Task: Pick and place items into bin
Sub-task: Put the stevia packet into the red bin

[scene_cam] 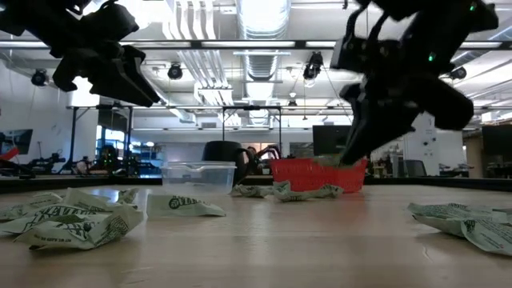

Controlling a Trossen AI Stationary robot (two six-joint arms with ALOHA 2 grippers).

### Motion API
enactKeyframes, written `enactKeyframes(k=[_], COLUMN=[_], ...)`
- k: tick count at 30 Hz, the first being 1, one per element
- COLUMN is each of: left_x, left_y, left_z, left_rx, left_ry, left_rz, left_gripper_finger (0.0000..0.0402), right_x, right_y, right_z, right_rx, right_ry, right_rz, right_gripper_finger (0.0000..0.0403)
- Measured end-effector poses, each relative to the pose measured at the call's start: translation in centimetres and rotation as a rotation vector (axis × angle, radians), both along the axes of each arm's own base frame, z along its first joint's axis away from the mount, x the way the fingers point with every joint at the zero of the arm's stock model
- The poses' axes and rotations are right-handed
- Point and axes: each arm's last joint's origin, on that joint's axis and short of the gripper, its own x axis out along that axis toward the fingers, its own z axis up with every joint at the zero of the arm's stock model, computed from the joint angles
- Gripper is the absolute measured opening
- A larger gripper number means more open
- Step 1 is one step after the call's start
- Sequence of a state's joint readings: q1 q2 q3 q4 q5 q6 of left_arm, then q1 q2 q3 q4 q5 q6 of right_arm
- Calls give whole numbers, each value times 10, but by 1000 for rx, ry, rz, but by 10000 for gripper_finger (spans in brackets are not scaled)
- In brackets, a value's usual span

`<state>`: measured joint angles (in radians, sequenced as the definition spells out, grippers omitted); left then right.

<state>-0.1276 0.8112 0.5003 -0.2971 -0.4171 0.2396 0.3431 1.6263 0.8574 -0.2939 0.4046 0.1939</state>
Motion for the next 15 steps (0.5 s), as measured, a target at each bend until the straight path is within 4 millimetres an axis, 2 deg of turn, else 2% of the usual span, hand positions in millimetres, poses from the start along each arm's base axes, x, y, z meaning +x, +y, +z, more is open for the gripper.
enactKeyframes(k=[7,15], left_x=[0,4], left_y=[0,-1], left_z=[0,1], left_rx=[0,-2], left_ry=[-6,-24], left_rz=[0,0], left_gripper_finger=[140,140], right_x=[-3,3], right_y=[-8,-44], right_z=[20,19], right_rx=[-231,-344], right_ry=[-104,-80], right_rz=[-74,-221], right_gripper_finger=[8,8])
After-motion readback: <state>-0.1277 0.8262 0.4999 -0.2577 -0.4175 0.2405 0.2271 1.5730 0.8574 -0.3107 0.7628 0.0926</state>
